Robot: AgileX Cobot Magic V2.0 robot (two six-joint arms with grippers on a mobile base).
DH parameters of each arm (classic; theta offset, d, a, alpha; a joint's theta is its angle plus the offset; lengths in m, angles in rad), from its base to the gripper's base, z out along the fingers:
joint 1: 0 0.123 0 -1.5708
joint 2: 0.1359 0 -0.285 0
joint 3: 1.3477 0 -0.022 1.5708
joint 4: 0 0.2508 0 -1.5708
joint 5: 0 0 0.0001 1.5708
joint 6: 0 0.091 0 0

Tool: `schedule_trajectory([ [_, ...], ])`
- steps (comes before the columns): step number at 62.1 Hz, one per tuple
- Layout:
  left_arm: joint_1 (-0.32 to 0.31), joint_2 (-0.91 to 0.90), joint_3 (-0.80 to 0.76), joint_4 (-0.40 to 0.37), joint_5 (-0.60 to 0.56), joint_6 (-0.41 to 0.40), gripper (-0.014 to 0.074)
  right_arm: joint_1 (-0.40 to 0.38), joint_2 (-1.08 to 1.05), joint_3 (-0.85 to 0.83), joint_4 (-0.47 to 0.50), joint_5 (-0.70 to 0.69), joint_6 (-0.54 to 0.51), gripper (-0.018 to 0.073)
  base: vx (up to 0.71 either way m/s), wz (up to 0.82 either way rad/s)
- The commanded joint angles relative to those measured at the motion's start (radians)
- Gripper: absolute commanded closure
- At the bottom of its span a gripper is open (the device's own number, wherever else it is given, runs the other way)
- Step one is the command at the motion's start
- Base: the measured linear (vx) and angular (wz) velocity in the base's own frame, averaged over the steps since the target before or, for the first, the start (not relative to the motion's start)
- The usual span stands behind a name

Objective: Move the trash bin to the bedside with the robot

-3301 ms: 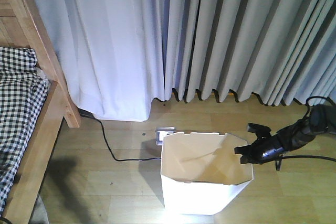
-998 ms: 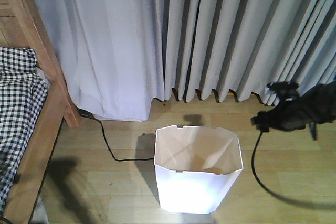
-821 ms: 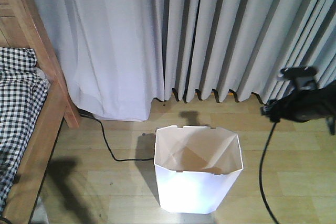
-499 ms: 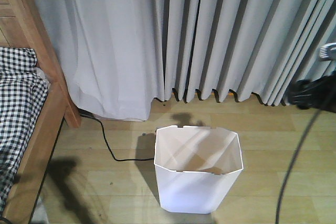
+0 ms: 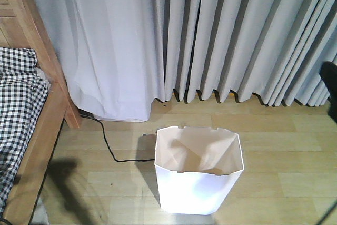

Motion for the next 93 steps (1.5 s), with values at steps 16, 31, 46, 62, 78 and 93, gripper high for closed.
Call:
schedule_trajectory([
  [16,-0.006,-0.007,0.012,-0.009,-0.075,-0.014,0.0603,-0.003,-0.289,0.167,-0.007,-0.112,0.035,0.0013,0.0,0.0],
  [31,-0.006,-0.007,0.012,-0.009,-0.075,-0.014,0.0603,-0.003,-0.363,0.189,-0.033,-0.118,0.033,0.0056,0.0,0.0],
  [46,-0.006,-0.007,0.012,-0.009,-0.075,-0.014,0.0603,-0.003,-0.363,0.189,-0.029,-0.118,0.033,0.0454,0.0,0.0],
  [62,-0.006,-0.007,0.012,-0.009,-0.075,-0.014,0.0603,-0.003,-0.363,0.189,-0.026,-0.118,0.035,0.0568,0.0,0.0],
  [78,-0.006,-0.007,0.012,-0.009,-0.075,-0.014,0.0603,-0.003,-0.363,0.189,-0.026,-0.118,0.035,0.0568,0.0,0.0],
  [93,-0.006,-0.007,0.012,-0.009,-0.075,-0.014,0.0603,-0.003,-0.363,0.188,-0.045,-0.151,0.015,0.0568,0.0,0.0],
])
